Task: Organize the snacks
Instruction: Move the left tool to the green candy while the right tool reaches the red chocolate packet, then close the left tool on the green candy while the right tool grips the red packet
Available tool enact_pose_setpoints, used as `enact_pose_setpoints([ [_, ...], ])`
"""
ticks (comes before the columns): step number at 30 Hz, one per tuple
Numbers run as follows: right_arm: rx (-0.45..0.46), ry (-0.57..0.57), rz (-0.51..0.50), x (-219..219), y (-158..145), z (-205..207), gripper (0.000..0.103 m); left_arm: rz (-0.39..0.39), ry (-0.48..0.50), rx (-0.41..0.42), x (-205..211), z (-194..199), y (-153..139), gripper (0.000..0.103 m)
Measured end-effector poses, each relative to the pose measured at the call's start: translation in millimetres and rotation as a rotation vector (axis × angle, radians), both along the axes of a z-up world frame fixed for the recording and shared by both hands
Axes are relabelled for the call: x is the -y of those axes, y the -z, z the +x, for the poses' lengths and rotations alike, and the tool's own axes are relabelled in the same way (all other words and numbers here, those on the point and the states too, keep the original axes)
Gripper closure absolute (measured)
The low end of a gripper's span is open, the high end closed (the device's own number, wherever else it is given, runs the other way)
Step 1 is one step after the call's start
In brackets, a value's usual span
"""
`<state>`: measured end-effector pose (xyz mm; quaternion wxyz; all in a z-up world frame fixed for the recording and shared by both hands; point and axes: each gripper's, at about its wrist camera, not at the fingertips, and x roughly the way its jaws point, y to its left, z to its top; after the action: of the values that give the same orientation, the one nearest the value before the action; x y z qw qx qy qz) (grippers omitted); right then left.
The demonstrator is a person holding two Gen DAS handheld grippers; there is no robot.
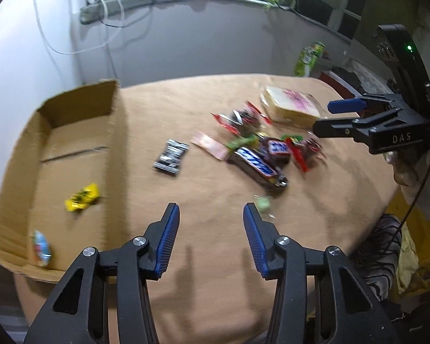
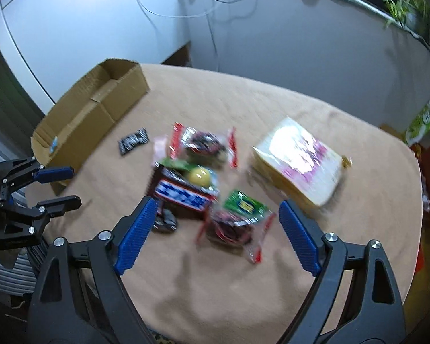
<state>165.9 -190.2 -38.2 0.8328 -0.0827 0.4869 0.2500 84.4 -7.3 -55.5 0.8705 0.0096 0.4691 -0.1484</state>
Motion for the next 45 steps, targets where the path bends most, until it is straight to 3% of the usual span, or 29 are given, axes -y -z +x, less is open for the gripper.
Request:
enact_pose_setpoints([
  [3, -0.038, 0.020, 0.002, 9.7, 10.6, 2.3, 0.026, -0.007, 0.023, -0.019, 13.8, 0.5, 7.1, 0.063],
  [14, -0.088, 0.009, 0.003, 6.1, 38.0, 3.7, 0.026, -0.029, 0.059, -0.066, 40.1, 4.6, 24.9, 0.067],
  [21, -0.082, 0.004, -0.023, 2.7, 43.5, 5.6, 0.026, -0.005, 0.068, -0.082, 50.1, 11.3, 34.0, 0.067],
  [30, -0.079, 0.013, -0.063, -2.7, 51.3, 11.0, 0.039, 0.042, 0.084, -0.094, 60.0, 14.9, 44.3, 0.081],
  [45, -0.073, 0.017, -0.065, 2.3, 49.1, 8.6, 0.046, 0.061, 0.090, -0.076, 59.9, 11.3, 44.1, 0.082],
])
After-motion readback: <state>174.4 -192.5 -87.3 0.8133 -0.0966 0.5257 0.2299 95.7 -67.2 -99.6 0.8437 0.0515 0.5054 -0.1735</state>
